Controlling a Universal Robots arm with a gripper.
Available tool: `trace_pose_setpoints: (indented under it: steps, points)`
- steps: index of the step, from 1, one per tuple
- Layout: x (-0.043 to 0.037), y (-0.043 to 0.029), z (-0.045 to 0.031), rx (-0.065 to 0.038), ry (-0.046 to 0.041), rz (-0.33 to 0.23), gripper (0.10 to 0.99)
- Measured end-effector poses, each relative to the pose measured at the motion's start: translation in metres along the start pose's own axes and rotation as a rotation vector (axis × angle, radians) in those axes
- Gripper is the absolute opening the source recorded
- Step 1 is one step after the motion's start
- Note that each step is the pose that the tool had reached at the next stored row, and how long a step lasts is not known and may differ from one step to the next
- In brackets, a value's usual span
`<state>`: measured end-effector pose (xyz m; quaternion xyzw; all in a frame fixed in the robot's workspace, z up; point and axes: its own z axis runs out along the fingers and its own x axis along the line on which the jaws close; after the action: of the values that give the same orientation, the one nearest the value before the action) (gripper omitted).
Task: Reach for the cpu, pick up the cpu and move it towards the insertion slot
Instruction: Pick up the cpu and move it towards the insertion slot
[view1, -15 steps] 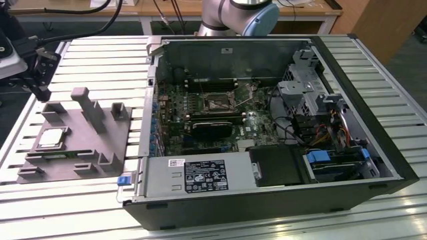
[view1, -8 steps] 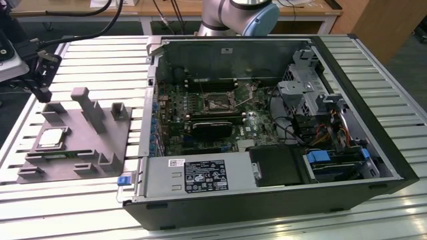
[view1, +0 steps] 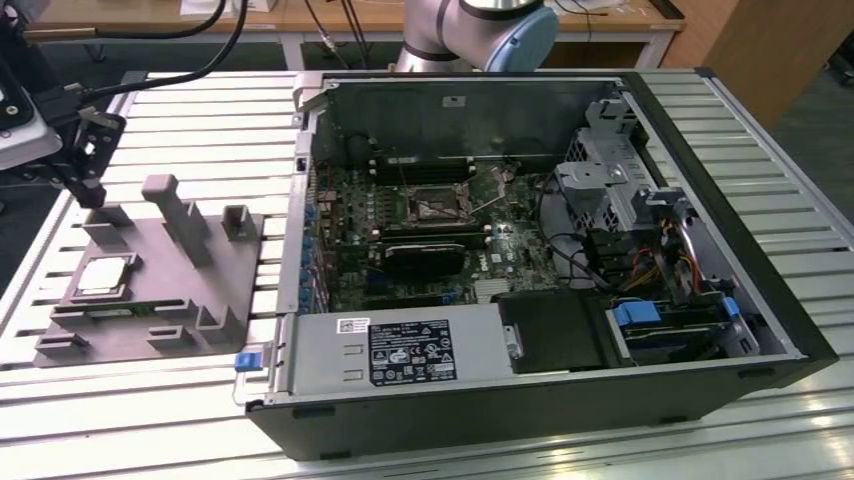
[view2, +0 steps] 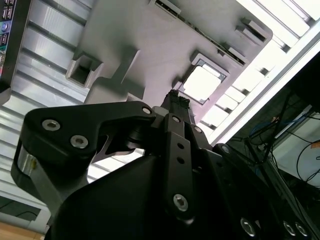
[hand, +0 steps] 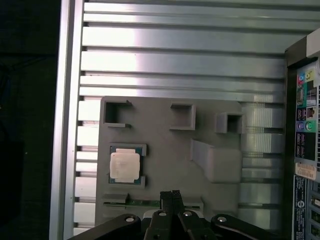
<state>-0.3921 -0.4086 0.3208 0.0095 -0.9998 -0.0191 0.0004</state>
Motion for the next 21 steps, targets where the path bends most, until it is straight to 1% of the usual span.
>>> trace_pose_setpoints:
  steps: [11,21]
  points:
    - [0.0014,-0.0003,0.0096,0.0,0.0,0.0,0.106]
    - [0.0047,-0.0006,0.0171,0.0,0.0001,0.0,0.106]
